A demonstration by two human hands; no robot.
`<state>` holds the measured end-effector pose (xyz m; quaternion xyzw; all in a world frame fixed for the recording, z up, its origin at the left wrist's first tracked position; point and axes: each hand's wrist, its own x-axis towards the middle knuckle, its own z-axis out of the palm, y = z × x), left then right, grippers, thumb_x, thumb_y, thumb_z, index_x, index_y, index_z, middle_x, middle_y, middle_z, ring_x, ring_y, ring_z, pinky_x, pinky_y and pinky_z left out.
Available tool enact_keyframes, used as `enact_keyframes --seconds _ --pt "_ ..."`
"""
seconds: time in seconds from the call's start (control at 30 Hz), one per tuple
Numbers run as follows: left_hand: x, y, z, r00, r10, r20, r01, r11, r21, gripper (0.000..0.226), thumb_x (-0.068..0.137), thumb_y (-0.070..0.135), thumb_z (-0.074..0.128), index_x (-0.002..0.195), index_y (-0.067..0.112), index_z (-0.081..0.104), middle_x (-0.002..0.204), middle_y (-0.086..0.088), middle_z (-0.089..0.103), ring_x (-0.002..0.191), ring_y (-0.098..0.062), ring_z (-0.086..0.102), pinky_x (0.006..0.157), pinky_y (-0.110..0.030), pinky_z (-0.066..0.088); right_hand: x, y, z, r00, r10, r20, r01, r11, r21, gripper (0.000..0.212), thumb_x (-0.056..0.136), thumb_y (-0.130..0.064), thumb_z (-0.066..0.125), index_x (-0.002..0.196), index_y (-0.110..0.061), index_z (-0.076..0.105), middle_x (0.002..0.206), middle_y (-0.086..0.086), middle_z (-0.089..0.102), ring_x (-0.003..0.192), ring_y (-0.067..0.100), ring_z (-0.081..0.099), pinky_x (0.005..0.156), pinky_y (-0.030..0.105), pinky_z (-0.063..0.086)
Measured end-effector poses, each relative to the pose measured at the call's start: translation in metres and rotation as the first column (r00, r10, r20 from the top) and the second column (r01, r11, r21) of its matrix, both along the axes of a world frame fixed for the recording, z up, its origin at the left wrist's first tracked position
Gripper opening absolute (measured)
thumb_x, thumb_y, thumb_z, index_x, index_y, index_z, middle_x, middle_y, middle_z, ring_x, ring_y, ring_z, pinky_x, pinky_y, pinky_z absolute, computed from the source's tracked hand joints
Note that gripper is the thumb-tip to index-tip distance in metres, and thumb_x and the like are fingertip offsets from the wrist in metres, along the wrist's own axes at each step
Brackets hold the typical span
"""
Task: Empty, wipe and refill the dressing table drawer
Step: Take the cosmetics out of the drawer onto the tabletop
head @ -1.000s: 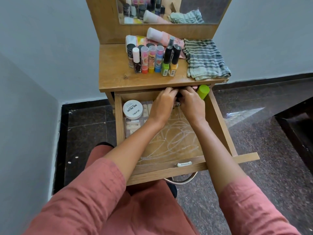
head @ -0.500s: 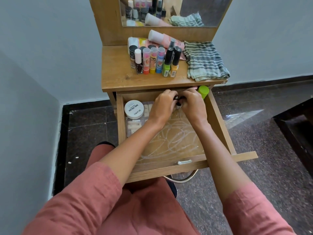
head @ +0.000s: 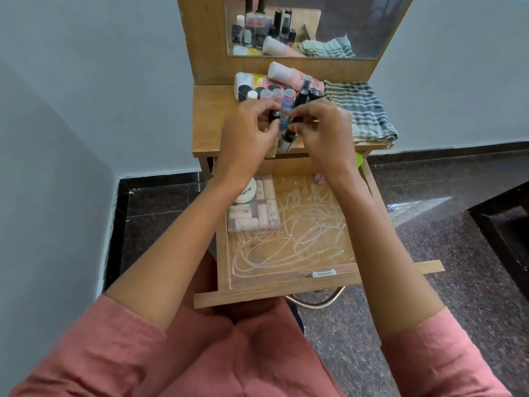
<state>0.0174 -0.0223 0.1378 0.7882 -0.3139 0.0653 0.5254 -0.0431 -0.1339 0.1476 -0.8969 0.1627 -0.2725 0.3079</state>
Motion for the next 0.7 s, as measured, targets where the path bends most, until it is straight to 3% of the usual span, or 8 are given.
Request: enact_keyframes --seconds 0.07,0.2,0.53,0.7 --pt "0.009 0.005 0.004 0.999 0.036 -0.017 -0.037 0.999 -0.017 0.019 0.081 0.007 0.063 0.099 0.009 0.069 0.092 0.003 0.065 0.070 0.006 0.058 0.069 -0.008 0.049 0.010 0.004 0.001 1.000 0.003 0.014 -0.003 1.000 0.005 0.021 0.077 0.004 0.062 0.095 -0.004 0.070 0.096 0.007 0.066 0.087 0.012 0.058 0.077 0.014 0.046" --pt "0.021 0.006 0.001 0.997 0.053 -0.055 -0.055 0.998 -0.031 0.017 0.081 0.007 0.063 0.097 0.009 0.069 0.084 0.008 0.062 0.066 0.017 0.055 0.066 -0.004 0.048 0.028 0.010 -0.002 1.000 0.017 0.001 -0.017 1.000 0.003 0.023 0.078 0.006 0.058 0.094 -0.005 0.070 0.098 0.008 0.066 0.090 0.014 0.059 0.076 0.013 0.041" --pt "0.037 -0.001 -0.009 0.996 0.065 -0.056 -0.064 0.998 0.026 0.020 0.083 0.007 0.060 0.102 0.008 0.068 0.099 -0.006 0.067 0.079 -0.003 0.057 0.071 -0.006 0.047 0.041 0.011 -0.010 0.997 0.017 -0.076 -0.021 0.999 -0.042 0.025 0.084 0.001 0.054 0.102 -0.007 0.068 0.106 0.009 0.063 0.099 0.018 0.057 0.065 0.007 0.030" --pt "0.038 0.000 -0.010 0.997 0.062 -0.050 -0.060 0.997 0.041 0.022 0.083 0.004 0.061 0.104 0.009 0.066 0.103 -0.006 0.065 0.081 -0.003 0.056 0.073 -0.007 0.047 0.044 0.009 -0.014 0.996 0.043 -0.076 -0.046 0.998 -0.036 0.029 0.081 0.004 0.053 0.106 -0.006 0.066 0.105 0.011 0.062 0.099 0.020 0.057 0.076 0.013 0.040"
